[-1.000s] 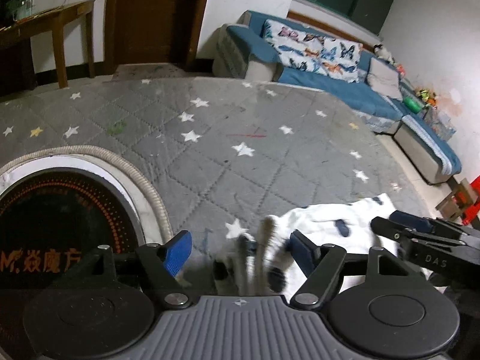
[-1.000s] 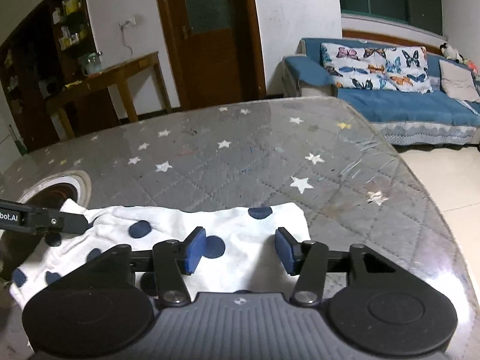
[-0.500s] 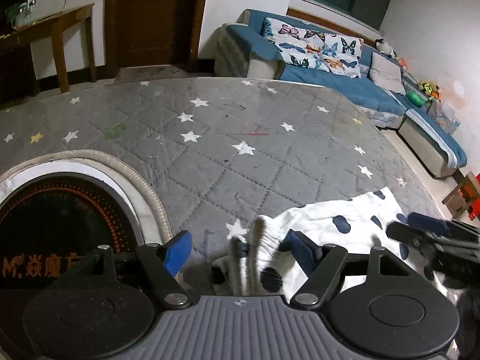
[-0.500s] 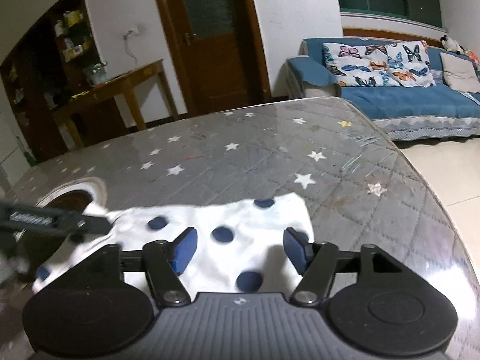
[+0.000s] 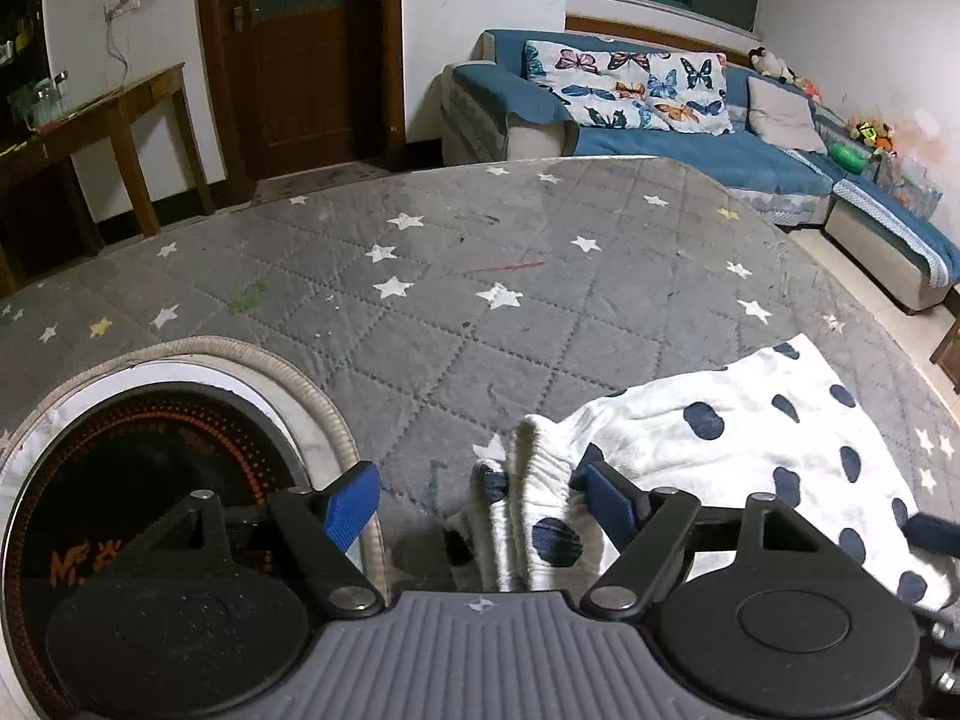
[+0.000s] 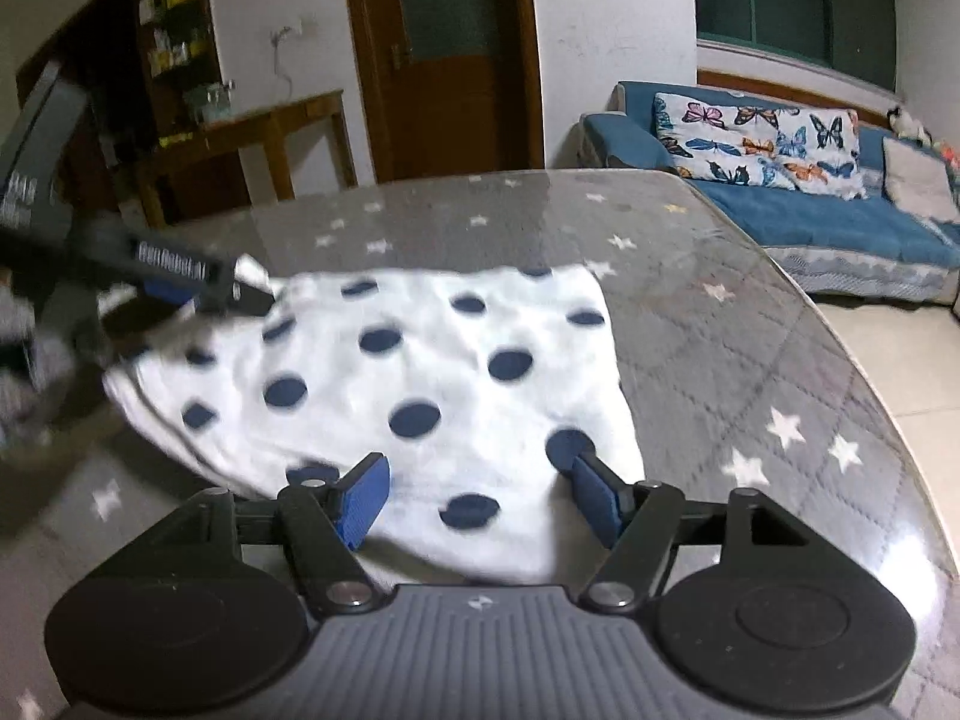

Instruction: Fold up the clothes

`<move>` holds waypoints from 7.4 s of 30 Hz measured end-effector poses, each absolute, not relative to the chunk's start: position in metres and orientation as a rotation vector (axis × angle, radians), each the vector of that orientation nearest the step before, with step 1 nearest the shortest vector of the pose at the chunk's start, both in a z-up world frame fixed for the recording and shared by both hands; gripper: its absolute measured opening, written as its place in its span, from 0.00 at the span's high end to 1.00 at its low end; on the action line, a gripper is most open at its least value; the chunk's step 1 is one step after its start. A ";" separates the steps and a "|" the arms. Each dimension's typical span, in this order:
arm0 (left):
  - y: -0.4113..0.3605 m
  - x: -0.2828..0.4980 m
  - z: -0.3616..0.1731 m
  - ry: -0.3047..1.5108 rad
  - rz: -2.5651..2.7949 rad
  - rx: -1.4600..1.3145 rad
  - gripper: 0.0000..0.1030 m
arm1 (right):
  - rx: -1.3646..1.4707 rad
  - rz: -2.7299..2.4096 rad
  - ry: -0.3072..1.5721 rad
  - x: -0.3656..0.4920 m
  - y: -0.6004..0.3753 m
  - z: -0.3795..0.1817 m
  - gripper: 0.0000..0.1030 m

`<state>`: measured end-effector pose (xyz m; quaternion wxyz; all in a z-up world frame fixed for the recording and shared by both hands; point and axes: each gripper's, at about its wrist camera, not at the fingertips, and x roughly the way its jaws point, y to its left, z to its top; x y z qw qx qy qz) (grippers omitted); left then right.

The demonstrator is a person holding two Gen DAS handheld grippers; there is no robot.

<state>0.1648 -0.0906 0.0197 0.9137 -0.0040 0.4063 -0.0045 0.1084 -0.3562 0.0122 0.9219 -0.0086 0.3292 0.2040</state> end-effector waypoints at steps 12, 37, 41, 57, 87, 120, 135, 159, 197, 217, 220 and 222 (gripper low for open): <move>-0.093 0.146 0.030 0.793 -0.001 0.035 0.17 | -0.057 0.413 0.611 0.094 -0.346 0.019 0.31; -0.077 0.104 0.021 0.747 0.015 0.057 0.03 | -0.088 0.447 0.650 0.089 -0.326 0.002 0.00; -0.075 0.108 0.024 0.746 0.013 0.045 0.01 | -0.088 0.463 0.616 0.095 -0.326 0.015 0.00; -0.067 0.121 0.010 0.779 0.031 0.025 0.00 | -0.078 0.472 0.734 0.171 -0.308 0.001 0.00; -0.062 0.173 0.003 0.823 0.052 -0.045 0.00 | -0.018 0.443 0.801 0.225 -0.300 -0.009 0.00; -0.064 0.165 0.006 0.817 0.067 -0.055 0.00 | -0.153 0.522 0.692 0.105 -0.302 -0.001 0.00; -0.063 0.163 0.006 0.816 0.069 -0.056 0.00 | -0.114 0.484 0.710 0.088 -0.333 -0.009 0.00; -0.070 0.153 0.011 0.779 0.060 -0.011 0.00 | -0.035 0.437 0.683 0.091 -0.337 -0.008 0.00; -0.089 0.074 0.036 0.659 -0.082 -0.011 0.00 | 0.021 0.331 0.582 0.047 -0.343 -0.002 0.00; -0.101 0.035 0.030 0.683 -0.130 0.021 0.00 | 0.039 0.270 0.555 0.030 -0.349 -0.001 0.00; -0.104 0.029 0.028 0.686 -0.138 0.034 0.00 | 0.041 0.266 0.557 0.028 -0.349 -0.003 0.00; -0.106 0.026 0.026 0.687 -0.145 0.043 0.00 | 0.042 0.263 0.559 0.027 -0.349 -0.004 0.00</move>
